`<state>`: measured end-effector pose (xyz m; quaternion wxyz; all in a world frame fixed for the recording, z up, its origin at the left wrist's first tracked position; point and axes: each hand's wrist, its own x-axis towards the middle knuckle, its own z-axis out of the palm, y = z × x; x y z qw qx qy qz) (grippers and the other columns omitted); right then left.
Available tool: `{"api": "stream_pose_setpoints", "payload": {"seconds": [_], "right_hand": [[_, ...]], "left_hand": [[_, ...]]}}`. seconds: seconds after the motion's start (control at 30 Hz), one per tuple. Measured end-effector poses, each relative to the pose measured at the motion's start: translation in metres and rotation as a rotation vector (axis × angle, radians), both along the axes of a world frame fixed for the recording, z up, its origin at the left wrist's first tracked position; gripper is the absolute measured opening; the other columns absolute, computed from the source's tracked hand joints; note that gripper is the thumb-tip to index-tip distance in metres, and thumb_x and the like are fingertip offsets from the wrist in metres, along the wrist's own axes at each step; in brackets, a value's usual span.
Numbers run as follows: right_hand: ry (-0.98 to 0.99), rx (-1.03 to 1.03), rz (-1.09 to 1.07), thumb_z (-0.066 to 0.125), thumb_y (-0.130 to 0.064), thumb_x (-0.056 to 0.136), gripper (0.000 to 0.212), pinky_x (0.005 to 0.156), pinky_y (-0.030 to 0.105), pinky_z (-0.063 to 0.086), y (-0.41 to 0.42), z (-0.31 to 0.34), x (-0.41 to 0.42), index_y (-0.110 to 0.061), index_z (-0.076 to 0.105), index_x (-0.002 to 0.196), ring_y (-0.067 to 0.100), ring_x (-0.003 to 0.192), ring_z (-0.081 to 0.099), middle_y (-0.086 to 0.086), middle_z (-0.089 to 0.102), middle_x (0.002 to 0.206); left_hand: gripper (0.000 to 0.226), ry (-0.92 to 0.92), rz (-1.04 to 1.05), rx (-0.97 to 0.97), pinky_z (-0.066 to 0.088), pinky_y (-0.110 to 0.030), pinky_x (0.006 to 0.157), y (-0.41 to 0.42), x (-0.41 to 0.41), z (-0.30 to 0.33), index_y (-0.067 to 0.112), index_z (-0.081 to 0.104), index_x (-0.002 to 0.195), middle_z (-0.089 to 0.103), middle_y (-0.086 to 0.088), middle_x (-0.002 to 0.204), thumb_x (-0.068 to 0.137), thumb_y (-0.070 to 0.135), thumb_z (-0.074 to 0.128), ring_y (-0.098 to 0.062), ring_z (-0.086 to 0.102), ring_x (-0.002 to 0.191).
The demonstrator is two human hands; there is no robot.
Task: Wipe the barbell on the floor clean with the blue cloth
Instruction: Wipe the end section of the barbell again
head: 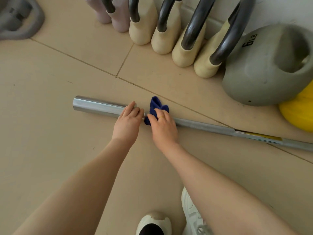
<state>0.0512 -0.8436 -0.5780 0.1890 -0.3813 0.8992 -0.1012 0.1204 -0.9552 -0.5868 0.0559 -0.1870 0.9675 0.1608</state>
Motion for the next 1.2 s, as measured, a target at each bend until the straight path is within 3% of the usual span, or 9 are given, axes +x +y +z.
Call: {"api": "stream_pose_setpoints", "payload": {"seconds": [0.17,0.23,0.33,0.5,0.73,0.8,0.93,1.03,1.2], "right_hand": [[0.18,0.152,-0.133,0.046,-0.003,0.076,0.027,0.071,0.04,0.052,0.084,0.006,-0.042,-0.006,0.063,0.097,0.038,0.087,0.06,0.016,0.061,0.099],[0.155,0.256,-0.2,0.056,0.003,0.076,0.036,0.083,0.042,0.047,0.109,0.005,-0.054,-0.006,0.057,0.11,0.037,0.099,0.054,0.016,0.057,0.109],[0.123,0.277,-0.239,0.054,-0.003,0.082,0.039,0.093,0.042,0.039,0.106,0.001,-0.054,-0.007,0.051,0.121,0.036,0.111,0.047,0.016,0.053,0.121],[0.07,0.096,-0.166,0.06,0.005,0.066,0.032,0.07,0.042,0.047,0.072,-0.006,-0.021,-0.005,0.063,0.097,0.04,0.083,0.06,0.019,0.063,0.092],[-0.007,-0.082,-0.044,0.073,-0.006,0.069,0.039,0.068,0.038,0.053,0.02,-0.007,0.033,-0.001,0.061,0.106,0.035,0.078,0.062,0.014,0.07,0.085],[-0.035,-0.062,0.009,0.07,-0.008,0.074,0.027,0.074,0.039,0.05,0.018,-0.007,0.037,-0.005,0.062,0.099,0.034,0.083,0.062,0.011,0.07,0.086],[-0.018,0.099,0.054,0.063,-0.011,0.079,0.022,0.066,0.041,0.048,0.049,-0.007,0.016,-0.008,0.058,0.101,0.036,0.079,0.062,0.012,0.064,0.093],[-0.09,0.145,-0.214,0.043,-0.023,0.096,0.024,0.073,0.042,0.045,0.048,-0.008,0.01,-0.008,0.05,0.113,0.035,0.097,0.059,0.013,0.06,0.11],[-0.07,0.066,-0.027,0.042,-0.018,0.096,0.021,0.077,0.041,0.042,0.005,-0.008,0.05,-0.006,0.051,0.112,0.035,0.096,0.058,0.014,0.061,0.11]], "left_hand": [[0.047,-0.045,0.024,0.009,0.038,-0.042,0.104,0.002,-0.002,0.0,-0.002,0.057,0.118,0.059,-0.016,0.121,0.075,-0.017,0.047,-0.034,0.035,0.136],[0.047,-0.053,0.042,-0.004,0.038,-0.042,0.103,0.003,-0.003,0.0,-0.002,0.058,0.116,0.06,-0.015,0.119,0.071,-0.016,0.049,-0.033,0.037,0.135],[0.045,-0.015,0.001,-0.107,0.048,-0.043,0.09,0.01,0.003,-0.002,-0.003,0.066,0.101,0.067,-0.016,0.1,0.058,-0.015,0.064,-0.038,0.056,0.117],[0.047,-0.056,-0.042,-0.228,0.035,-0.032,0.077,0.018,0.026,0.003,0.011,0.068,0.085,0.066,-0.007,0.087,0.043,-0.006,0.075,-0.028,0.046,0.092],[0.109,-0.305,-0.207,-0.267,0.047,-0.044,0.096,-0.008,0.046,0.007,0.003,0.056,0.126,0.06,-0.015,0.127,0.029,0.032,0.095,-0.032,0.057,0.118],[0.112,-0.357,-0.231,-0.256,0.04,-0.04,0.105,-0.007,0.047,0.01,-0.001,0.045,0.135,0.055,-0.014,0.133,0.04,0.038,0.092,-0.029,0.049,0.128],[0.1,-0.452,-0.229,-0.144,0.0,-0.034,0.119,0.0,0.05,0.01,0.002,-0.013,0.146,-0.005,-0.01,0.158,0.088,0.036,0.06,-0.023,-0.003,0.147],[0.091,-0.427,-0.276,-0.132,-0.003,-0.034,0.119,-0.007,0.052,0.009,0.004,-0.016,0.146,-0.011,-0.007,0.158,0.092,0.031,0.052,-0.02,-0.007,0.146],[0.088,-0.475,-0.292,-0.169,0.006,-0.034,0.119,-0.003,0.047,0.011,0.002,-0.002,0.148,0.009,-0.01,0.157,0.089,0.024,0.06,-0.022,0.007,0.146]]}}
